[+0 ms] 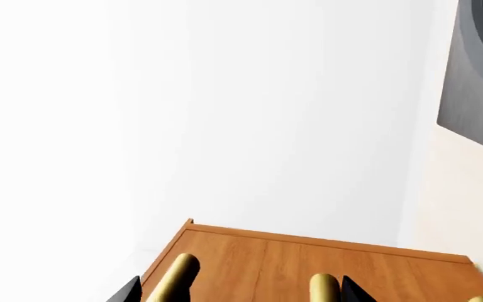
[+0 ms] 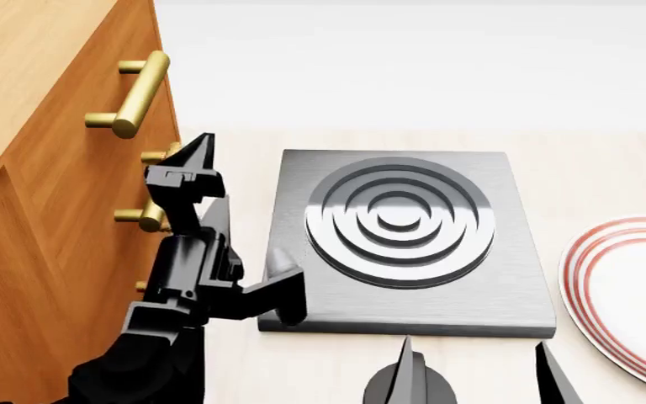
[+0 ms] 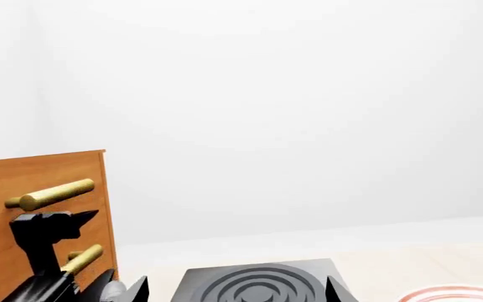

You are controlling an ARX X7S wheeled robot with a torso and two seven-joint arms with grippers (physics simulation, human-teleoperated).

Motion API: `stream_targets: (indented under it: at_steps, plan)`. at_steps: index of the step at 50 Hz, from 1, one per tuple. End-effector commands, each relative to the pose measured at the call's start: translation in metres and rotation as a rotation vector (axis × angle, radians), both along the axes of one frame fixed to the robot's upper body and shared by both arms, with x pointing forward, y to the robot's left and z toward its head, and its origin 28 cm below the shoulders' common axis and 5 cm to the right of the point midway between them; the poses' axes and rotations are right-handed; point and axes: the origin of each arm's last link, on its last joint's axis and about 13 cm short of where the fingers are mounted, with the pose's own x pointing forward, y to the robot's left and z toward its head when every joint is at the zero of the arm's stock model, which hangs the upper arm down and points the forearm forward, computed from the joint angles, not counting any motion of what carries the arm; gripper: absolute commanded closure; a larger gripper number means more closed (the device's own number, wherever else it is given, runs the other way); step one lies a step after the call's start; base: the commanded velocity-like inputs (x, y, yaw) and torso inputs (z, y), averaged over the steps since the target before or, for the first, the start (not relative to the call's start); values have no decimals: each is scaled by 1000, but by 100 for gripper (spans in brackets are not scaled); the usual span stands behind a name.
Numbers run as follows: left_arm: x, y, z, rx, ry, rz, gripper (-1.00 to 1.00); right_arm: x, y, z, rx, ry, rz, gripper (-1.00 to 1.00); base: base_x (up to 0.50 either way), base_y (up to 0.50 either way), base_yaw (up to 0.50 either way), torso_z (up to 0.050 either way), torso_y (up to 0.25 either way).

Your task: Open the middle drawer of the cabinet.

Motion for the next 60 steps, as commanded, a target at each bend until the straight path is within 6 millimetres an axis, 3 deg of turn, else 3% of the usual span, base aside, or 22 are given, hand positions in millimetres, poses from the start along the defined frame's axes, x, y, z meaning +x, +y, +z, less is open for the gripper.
stream_targets:
  at_steps: [1,24,60]
  plan:
    - [-5,2,-12,1,14,2,-100,0,0,0,0,0,-1,-100,0,0,0,0,0]
    - [-15,2,-34,-26,68,-7,-100,0,1,-2,-6,-3,9,-100,0,0,0,0,0]
    - [-10,16,-34,-2,52,71,-100,0,3,-1,-8,2,22,-100,0,0,0,0,0]
